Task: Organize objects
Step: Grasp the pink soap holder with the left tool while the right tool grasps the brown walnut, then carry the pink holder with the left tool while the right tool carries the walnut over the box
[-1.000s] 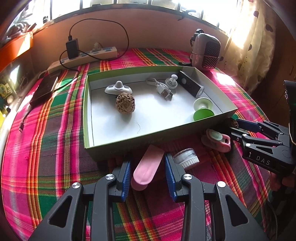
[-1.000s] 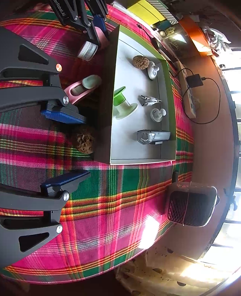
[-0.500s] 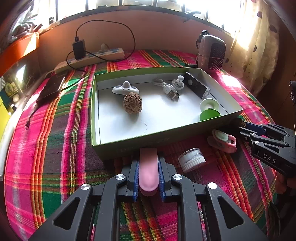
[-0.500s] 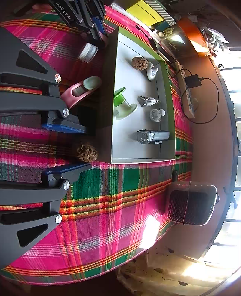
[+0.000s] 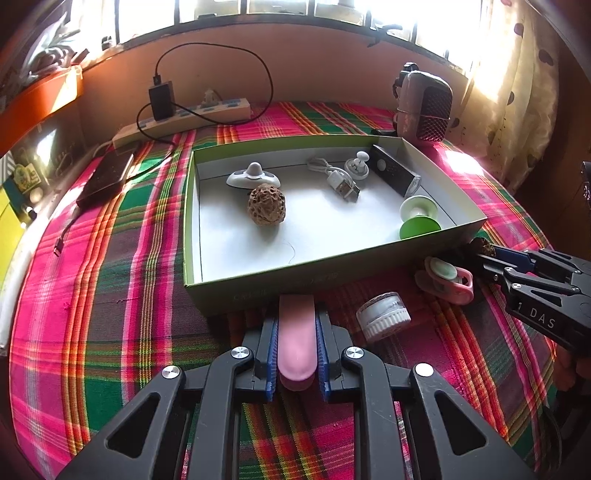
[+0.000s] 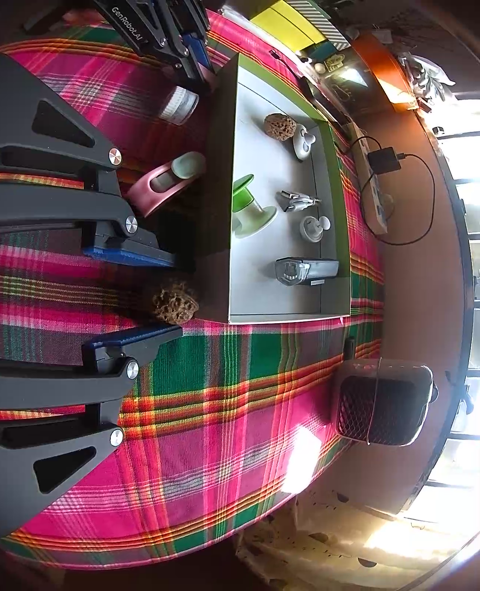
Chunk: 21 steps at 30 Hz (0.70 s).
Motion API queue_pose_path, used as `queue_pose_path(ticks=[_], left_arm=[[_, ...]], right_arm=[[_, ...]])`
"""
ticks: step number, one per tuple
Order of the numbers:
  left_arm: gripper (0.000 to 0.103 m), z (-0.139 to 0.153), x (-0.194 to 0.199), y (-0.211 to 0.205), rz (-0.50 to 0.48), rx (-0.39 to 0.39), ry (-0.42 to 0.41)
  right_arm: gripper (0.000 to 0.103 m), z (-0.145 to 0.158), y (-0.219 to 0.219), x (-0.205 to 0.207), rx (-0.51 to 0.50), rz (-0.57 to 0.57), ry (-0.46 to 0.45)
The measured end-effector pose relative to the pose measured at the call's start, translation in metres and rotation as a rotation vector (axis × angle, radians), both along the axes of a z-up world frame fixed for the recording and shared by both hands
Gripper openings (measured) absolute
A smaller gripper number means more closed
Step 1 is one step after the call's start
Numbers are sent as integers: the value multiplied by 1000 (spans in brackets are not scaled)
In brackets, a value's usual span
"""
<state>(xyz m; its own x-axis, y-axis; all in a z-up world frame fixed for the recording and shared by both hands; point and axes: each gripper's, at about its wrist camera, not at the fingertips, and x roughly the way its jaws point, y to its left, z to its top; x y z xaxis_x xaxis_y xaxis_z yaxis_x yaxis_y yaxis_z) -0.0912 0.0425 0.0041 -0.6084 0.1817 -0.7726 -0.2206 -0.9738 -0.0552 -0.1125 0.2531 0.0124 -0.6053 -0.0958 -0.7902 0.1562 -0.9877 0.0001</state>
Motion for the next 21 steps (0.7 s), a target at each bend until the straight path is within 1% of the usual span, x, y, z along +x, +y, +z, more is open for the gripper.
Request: queue_pose_path(ticks=[21], left_arm=[[16,1,5,-3,22,8,2]], right_arm=[[31,1,0,7,-8,-6,3]])
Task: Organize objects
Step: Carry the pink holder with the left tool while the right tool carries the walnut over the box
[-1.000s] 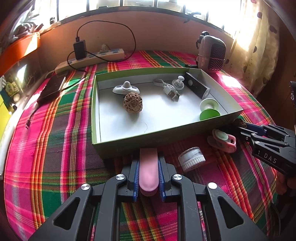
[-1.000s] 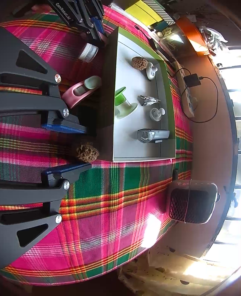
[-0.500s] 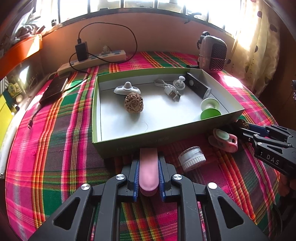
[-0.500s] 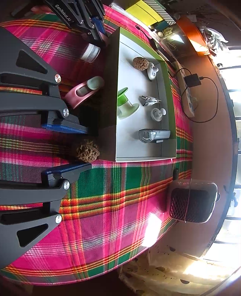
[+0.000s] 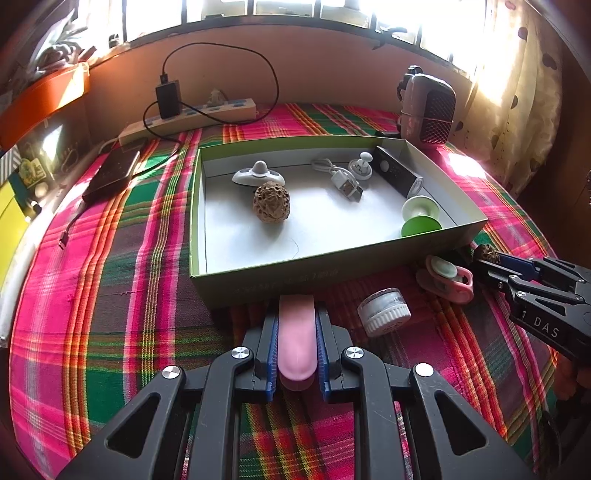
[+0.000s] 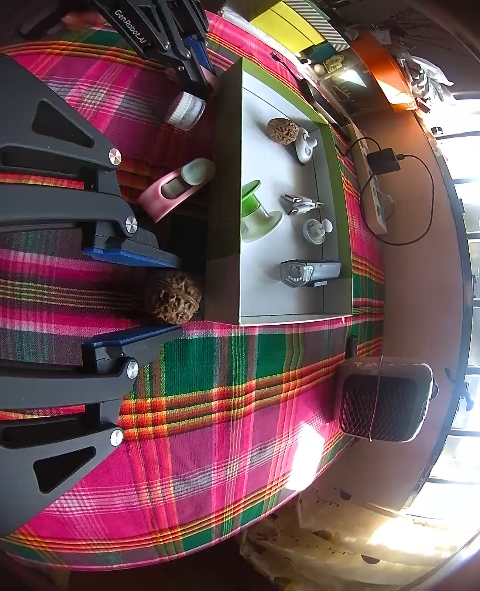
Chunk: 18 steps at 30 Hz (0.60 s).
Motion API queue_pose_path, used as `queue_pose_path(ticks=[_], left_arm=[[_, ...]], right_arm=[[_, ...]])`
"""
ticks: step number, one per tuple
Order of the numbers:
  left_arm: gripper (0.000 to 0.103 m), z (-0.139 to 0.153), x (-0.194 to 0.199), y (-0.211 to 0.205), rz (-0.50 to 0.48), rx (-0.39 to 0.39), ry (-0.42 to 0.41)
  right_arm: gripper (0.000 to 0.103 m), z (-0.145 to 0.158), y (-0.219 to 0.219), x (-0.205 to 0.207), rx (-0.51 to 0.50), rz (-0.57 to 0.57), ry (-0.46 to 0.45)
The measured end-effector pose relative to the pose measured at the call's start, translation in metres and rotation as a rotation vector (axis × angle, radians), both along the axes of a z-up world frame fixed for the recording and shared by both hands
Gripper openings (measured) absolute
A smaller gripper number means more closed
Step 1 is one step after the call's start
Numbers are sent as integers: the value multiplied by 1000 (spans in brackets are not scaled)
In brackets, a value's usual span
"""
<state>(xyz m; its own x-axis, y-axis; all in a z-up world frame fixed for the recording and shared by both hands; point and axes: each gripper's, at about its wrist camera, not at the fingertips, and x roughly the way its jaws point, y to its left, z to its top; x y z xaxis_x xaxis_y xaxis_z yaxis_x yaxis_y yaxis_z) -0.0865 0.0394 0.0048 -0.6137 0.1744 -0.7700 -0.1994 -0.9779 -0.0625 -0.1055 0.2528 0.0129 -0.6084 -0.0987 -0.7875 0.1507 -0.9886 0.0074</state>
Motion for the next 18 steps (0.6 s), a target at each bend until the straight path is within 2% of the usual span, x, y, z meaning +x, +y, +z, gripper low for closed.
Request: queue_pose_path(ticks=[18], left_arm=[[16,13,10,-5,10,32,24]], right_arm=[[31,12,2,12,-27,-6,33]])
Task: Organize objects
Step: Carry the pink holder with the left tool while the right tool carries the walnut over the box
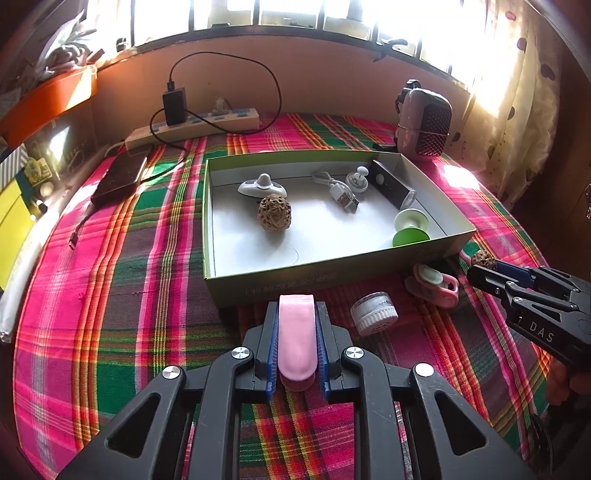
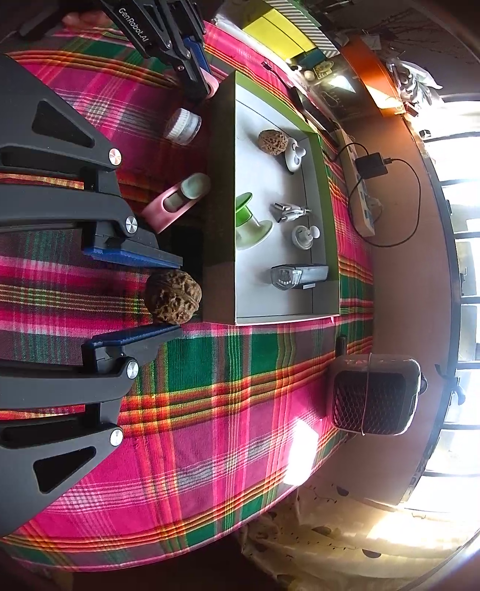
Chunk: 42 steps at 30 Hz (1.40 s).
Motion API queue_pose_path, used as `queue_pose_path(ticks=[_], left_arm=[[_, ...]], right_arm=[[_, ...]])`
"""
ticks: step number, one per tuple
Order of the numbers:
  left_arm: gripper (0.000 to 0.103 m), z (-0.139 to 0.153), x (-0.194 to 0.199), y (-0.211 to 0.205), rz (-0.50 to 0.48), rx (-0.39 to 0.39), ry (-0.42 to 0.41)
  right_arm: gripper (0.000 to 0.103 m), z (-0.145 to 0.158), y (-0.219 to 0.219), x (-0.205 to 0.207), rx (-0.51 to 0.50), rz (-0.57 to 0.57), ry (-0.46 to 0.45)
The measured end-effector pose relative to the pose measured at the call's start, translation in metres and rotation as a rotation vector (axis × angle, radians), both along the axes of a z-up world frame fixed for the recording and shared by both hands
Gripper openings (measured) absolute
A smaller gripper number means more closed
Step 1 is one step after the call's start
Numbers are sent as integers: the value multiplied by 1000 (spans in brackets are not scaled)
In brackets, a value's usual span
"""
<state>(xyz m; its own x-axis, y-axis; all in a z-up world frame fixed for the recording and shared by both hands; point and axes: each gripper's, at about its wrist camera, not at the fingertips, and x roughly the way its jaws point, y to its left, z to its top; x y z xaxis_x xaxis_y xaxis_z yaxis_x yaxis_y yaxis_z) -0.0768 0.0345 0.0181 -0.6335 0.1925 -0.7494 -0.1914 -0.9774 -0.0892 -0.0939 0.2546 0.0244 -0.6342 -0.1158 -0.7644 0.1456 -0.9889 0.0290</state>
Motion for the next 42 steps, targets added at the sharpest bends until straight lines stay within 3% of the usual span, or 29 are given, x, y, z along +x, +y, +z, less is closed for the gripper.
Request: queue_pose_path(ticks=[12,24,42], left_arm=[[16,21,-5,-2,7,27,35],[16,27,-28,0,24,36,45],[16,10,-58,-2,38,30,6]], right_arm=[[31,25,-7,-2,-22,33,51],[31,49,-43,-42,-59,138,87],[31,24,-96,-121,-83,248,-35]])
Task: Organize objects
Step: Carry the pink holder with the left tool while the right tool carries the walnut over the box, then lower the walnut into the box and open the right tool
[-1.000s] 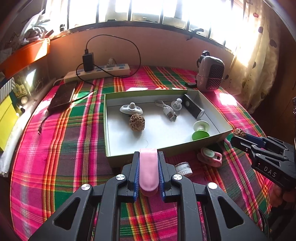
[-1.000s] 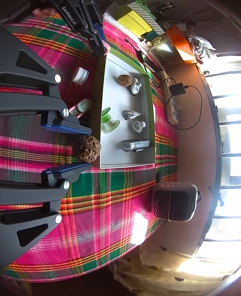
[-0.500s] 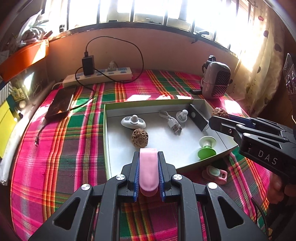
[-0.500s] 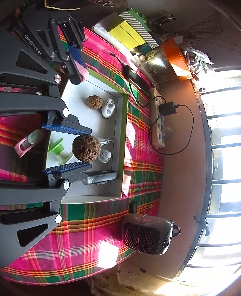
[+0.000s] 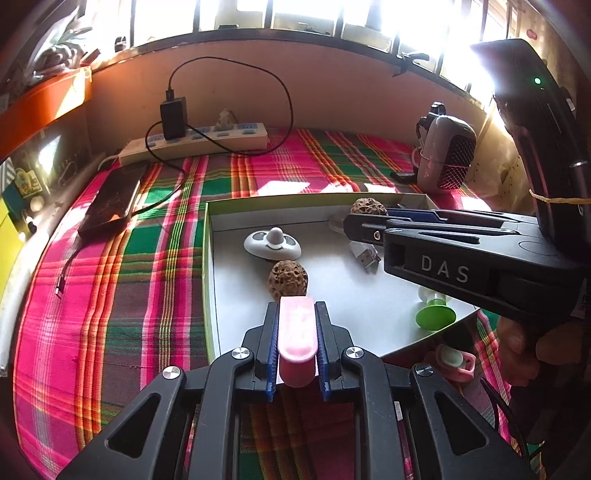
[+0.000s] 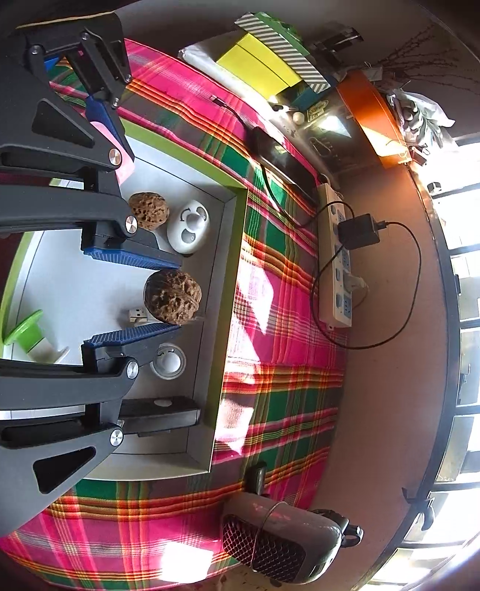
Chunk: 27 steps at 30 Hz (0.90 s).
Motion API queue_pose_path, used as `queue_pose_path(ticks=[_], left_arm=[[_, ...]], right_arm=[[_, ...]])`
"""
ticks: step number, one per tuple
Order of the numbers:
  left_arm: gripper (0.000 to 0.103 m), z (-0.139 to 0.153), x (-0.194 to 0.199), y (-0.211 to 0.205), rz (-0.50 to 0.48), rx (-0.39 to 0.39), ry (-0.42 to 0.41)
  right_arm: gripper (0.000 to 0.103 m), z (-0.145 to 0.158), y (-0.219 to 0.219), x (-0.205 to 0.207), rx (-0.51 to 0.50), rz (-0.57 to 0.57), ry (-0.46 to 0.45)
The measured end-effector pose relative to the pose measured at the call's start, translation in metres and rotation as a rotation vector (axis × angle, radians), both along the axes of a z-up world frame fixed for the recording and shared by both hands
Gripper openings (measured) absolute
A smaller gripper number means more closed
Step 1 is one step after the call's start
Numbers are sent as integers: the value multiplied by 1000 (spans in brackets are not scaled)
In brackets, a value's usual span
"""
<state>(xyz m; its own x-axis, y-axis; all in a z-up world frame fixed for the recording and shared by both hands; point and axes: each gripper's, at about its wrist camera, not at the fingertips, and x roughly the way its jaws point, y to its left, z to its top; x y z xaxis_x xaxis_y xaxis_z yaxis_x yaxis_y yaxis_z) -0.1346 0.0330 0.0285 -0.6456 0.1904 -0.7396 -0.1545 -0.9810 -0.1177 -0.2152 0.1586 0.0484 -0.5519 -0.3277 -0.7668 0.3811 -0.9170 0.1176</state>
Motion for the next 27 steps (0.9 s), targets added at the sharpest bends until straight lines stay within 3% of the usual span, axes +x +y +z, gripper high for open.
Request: queue_pose_path(ticks=[27], left_arm=[[16,-13,-20,3,-2,-4,-34]], right_arm=[[31,-25,-27,-26,61,45,-63]])
